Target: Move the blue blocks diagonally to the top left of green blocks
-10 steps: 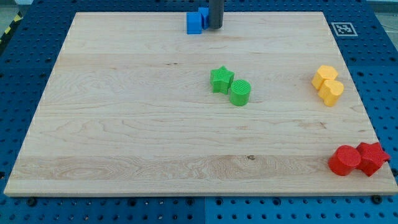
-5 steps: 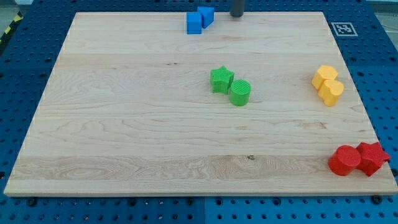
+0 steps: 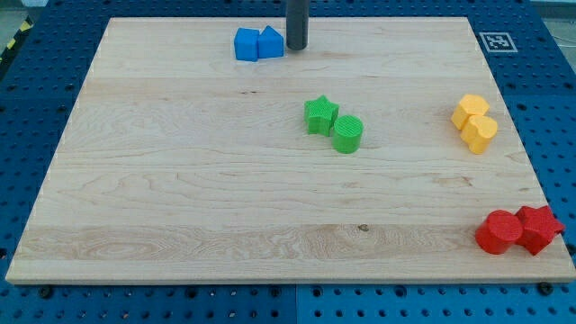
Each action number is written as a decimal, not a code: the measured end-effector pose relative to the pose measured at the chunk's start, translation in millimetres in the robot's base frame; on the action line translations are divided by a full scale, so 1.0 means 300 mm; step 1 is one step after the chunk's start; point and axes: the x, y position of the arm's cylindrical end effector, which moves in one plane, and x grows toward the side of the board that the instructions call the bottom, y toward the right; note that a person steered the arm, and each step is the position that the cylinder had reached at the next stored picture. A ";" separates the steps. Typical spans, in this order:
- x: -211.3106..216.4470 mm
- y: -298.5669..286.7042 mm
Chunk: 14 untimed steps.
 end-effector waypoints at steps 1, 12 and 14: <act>0.018 -0.051; 0.219 -0.174; 0.221 -0.417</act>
